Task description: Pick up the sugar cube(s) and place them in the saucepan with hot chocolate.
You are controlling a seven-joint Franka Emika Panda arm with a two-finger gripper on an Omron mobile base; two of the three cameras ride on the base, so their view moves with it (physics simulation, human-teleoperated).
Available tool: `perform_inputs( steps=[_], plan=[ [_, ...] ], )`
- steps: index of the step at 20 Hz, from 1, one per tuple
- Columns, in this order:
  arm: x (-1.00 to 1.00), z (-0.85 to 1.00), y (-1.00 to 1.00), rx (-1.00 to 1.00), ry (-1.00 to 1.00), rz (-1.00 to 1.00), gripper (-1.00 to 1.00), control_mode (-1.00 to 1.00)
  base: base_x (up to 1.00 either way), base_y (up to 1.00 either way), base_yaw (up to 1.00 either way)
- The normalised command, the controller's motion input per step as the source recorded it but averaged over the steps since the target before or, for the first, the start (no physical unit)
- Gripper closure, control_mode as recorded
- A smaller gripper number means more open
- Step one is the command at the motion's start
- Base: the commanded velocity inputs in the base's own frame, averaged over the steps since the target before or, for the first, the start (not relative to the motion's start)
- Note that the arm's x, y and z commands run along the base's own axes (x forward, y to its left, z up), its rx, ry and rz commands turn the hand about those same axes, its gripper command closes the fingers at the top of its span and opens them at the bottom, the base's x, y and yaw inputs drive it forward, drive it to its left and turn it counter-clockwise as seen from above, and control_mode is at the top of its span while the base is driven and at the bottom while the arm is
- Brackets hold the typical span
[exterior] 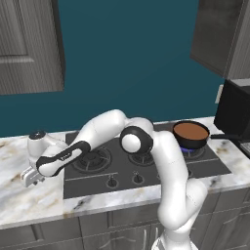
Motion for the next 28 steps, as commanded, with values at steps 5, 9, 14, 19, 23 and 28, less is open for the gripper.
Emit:
perform_inputs(
  steps=[5,9,14,19,23,28],
  plan=[
    [0.0,-0.19,-0.09,0.0,0.0,0.0,1.0,-1.0,0.0,0.0,0.0],
    [-0.01,-0.21,-0.02,0.0,0.0,0.0,1.0,-1.0,0.0,0.0,0.0],
    [0.0,-0.06,-0.11,0.0,0.0,0.0,1.0,-1.0,0.0,0.0,0.0],
    [-0.05,0.22,-0.44,0.0,-0.03,0.0,1.0,-1.0,0.0,0.0,0.0],
    [-0.25,0.45,-0.7,0.03,-0.11,0.0,1.0,-1.0,0.0,0.0,0.0],
    [-0.12,0.44,-0.65,0.08,-0.15,0.0,1.0,-1.0,0.0,0.0,0.0]
  ],
)
